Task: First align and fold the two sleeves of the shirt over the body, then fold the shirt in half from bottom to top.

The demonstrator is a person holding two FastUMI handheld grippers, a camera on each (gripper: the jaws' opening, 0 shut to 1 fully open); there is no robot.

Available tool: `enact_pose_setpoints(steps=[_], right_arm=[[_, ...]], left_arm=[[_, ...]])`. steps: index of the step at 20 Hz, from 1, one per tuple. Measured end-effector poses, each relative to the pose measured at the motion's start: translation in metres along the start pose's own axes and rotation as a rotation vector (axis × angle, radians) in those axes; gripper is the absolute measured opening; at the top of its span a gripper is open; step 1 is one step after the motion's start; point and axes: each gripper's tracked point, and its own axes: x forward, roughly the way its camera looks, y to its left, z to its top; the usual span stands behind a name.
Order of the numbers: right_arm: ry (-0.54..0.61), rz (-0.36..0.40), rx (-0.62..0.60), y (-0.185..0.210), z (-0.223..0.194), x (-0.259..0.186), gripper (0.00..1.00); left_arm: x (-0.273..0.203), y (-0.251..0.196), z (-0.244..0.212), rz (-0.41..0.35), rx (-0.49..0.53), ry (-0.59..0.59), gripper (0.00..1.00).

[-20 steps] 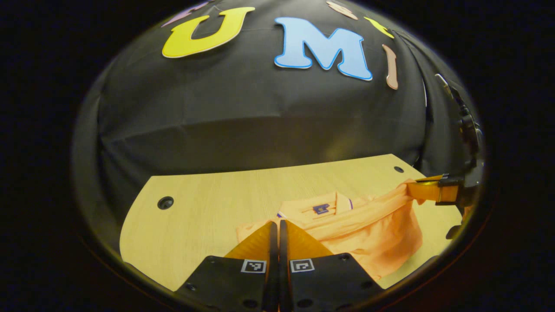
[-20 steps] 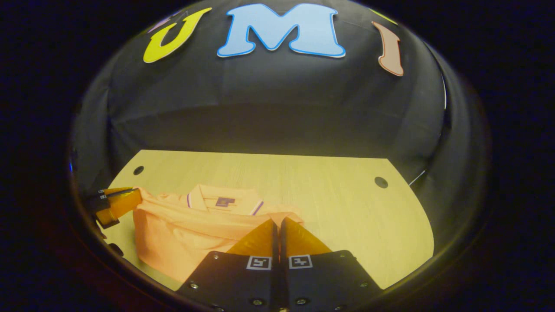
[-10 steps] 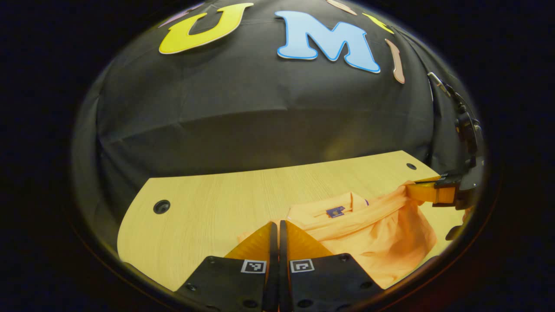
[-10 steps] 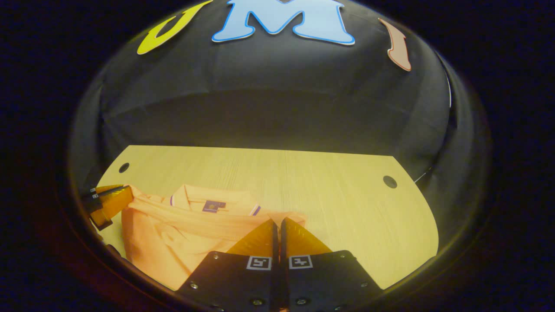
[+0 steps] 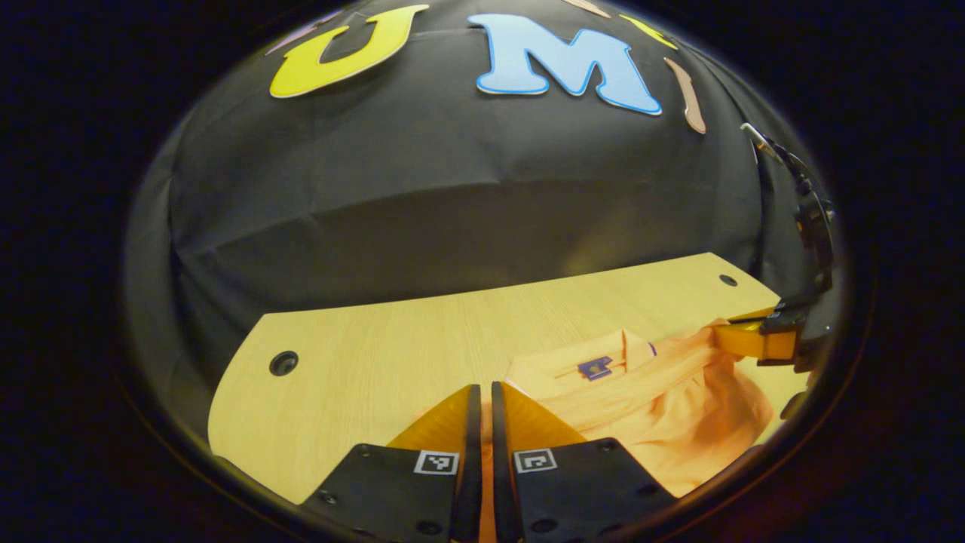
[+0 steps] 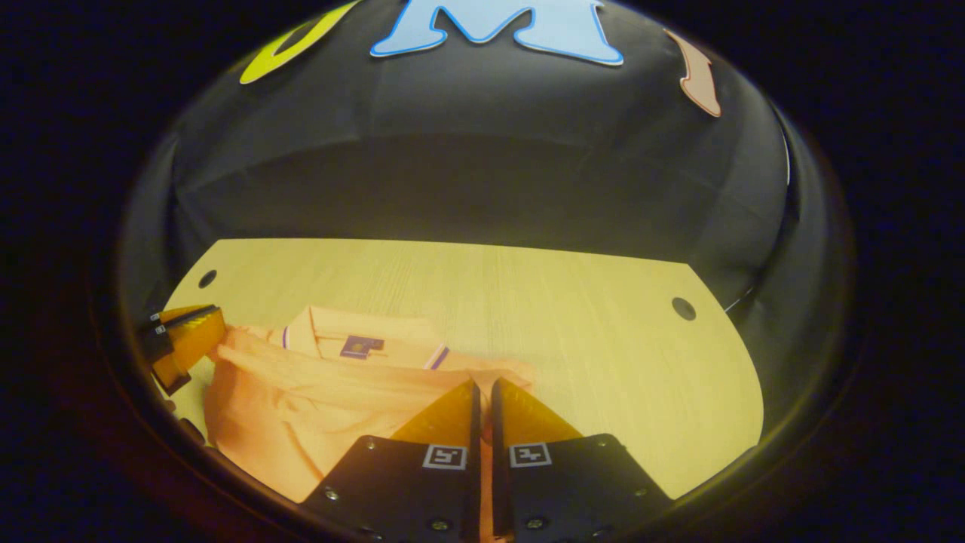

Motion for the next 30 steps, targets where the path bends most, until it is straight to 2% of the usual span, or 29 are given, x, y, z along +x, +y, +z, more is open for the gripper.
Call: enact_pose_setpoints(steps=[1, 2, 3, 5, 6, 7, 8, 9, 10, 12, 14, 20, 24, 25, 26, 30], right_arm=[[0.0, 0.001, -0.008, 0.002, -0.001, -0.002, 0.1], [-0.003, -0.002, -0.018, 0.001, 0.001, -0.004, 0.12], [-0.011, -0.004, -0.028, 0.002, 0.001, -0.006, 0.13], [-0.021, -0.003, -0.045, 0.004, -0.001, -0.009, 0.24], [-0.021, 0.008, -0.053, 0.006, -0.002, -0.013, 0.31], [-0.026, 0.012, -0.062, 0.006, -0.002, -0.016, 0.49], [-0.037, 0.012, -0.073, 0.006, -0.001, -0.019, 0.66], [-0.051, 0.009, -0.082, 0.004, 0.0, -0.023, 0.82], [-0.061, 0.007, -0.085, 0.003, 0.002, -0.029, 0.87], [-0.084, 0.01, -0.084, 0.001, 0.007, -0.042, 0.89], [-0.121, 0.008, -0.082, -0.003, 0.014, -0.058, 0.89], [-0.219, 0.001, -0.11, -0.011, 0.023, -0.119, 0.89], [-0.278, 0.014, -0.11, -0.007, 0.024, -0.157, 0.89], [-0.293, 0.012, -0.114, -0.007, 0.024, -0.165, 0.89], [-0.307, 0.011, -0.119, -0.008, 0.025, -0.173, 0.89], [-0.355, 0.008, -0.149, -0.009, 0.025, -0.198, 0.89]], left_arm=[[-0.003, -0.001, 0.002, -0.006, -0.006, -0.009, 0.16], [-0.006, -0.002, 0.005, -0.017, -0.014, -0.019, 0.1], [-0.009, -0.003, 0.008, -0.02, -0.022, -0.028, 0.19], [-0.017, -0.003, 0.011, -0.021, -0.042, -0.04, 0.31], [-0.022, -0.004, 0.015, -0.025, -0.053, -0.051, 0.31], [-0.027, -0.004, 0.017, -0.021, -0.056, -0.067, 0.44], [-0.03, -0.004, 0.021, -0.019, -0.054, -0.083, 0.51], [-0.034, -0.006, 0.021, -0.012, -0.05, -0.091, 0.63], [-0.038, -0.005, 0.023, -0.002, -0.048, -0.093, 0.68], [-0.049, -0.004, 0.029, 0.015, -0.064, -0.117, 0.82], [-0.062, -0.002, 0.035, 0.037, -0.077, -0.136, 0.87], [-0.105, -0.012, 0.054, 0.068, -0.056, -0.22, 0.88], [-0.138, -0.032, 0.065, 0.047, -0.074, -0.271, 0.88], [-0.147, -0.034, 0.067, 0.051, -0.076, -0.28, 0.96], [-0.152, -0.036, 0.069, 0.054, -0.079, -0.288, 0.98], [-0.172, -0.037, 0.07, 0.069, -0.096, -0.309, 0.98]])
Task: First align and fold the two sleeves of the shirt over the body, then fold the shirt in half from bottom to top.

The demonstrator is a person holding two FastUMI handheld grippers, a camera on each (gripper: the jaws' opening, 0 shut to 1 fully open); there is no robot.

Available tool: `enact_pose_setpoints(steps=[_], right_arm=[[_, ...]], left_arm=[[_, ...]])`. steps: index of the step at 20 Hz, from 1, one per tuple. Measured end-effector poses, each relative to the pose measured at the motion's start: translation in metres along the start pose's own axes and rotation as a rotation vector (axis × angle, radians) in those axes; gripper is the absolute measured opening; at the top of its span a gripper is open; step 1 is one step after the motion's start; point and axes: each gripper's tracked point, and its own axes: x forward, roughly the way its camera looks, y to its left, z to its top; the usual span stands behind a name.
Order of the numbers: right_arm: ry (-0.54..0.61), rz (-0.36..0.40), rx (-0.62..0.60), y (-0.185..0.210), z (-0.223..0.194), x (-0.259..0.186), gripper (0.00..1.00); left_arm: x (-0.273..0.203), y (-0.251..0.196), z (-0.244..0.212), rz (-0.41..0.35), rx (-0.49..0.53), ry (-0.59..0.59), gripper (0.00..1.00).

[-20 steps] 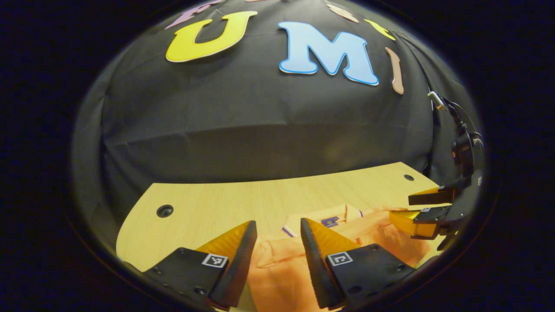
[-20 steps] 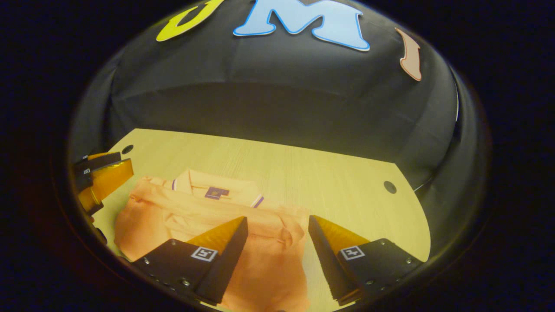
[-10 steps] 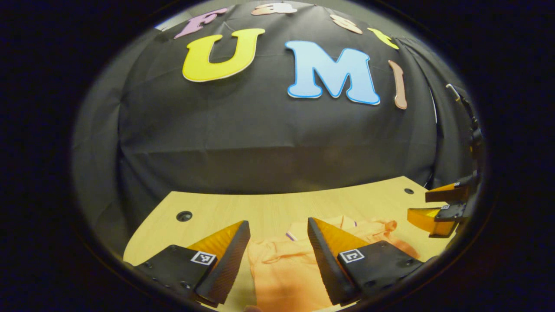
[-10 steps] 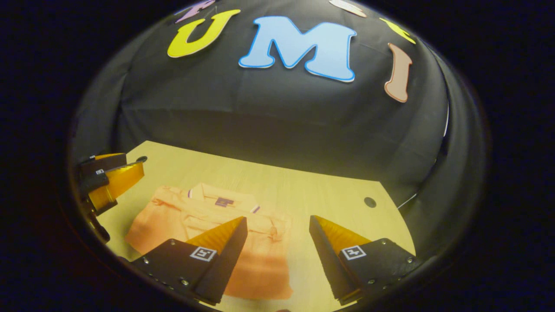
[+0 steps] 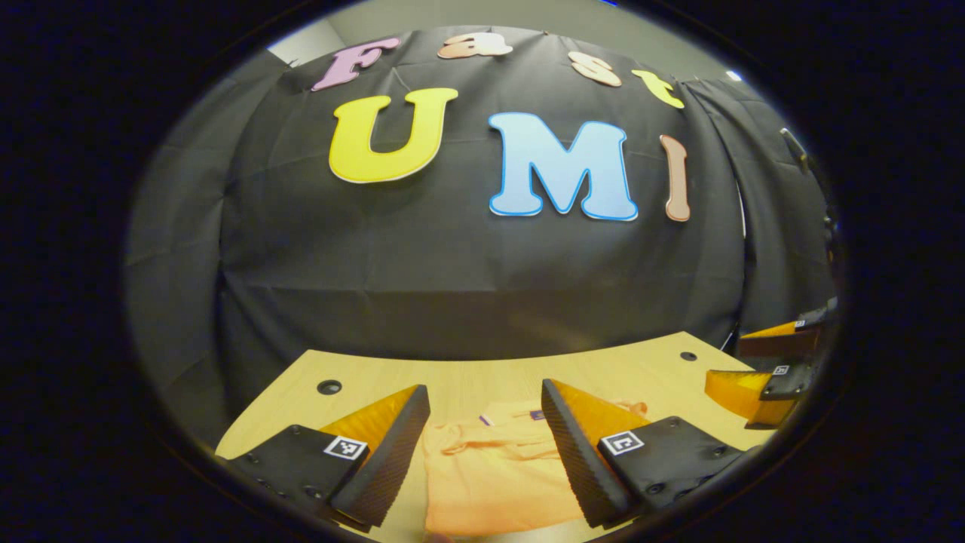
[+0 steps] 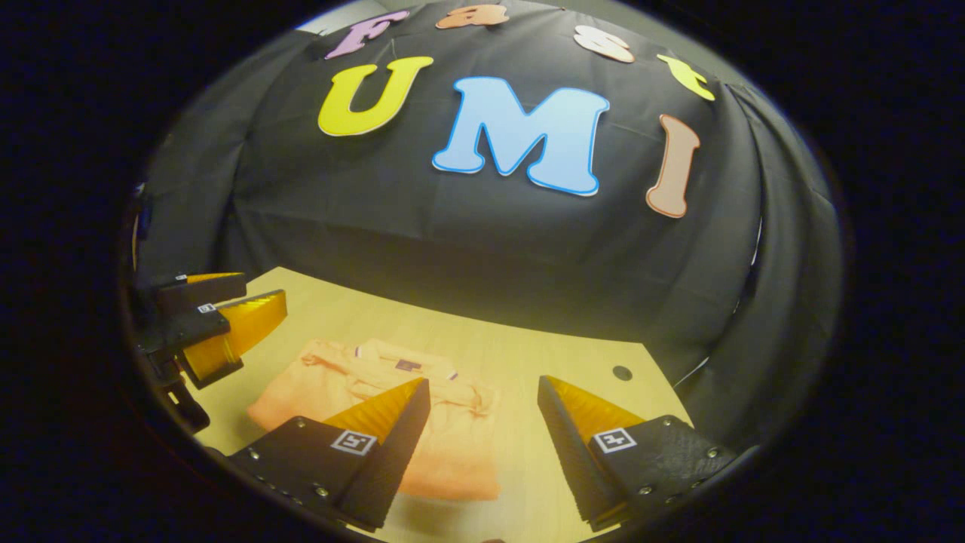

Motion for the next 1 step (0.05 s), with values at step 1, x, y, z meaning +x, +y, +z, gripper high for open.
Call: enact_pose_setpoints(steps=[1], right_arm=[[-0.011, -0.003, -0.011, -0.002, 0.0021, -0.0048, 0.89]], left_arm=[[-0.0048, 0.0013, 0.0007, 0.006, -0.005, -0.002, 0.97]])
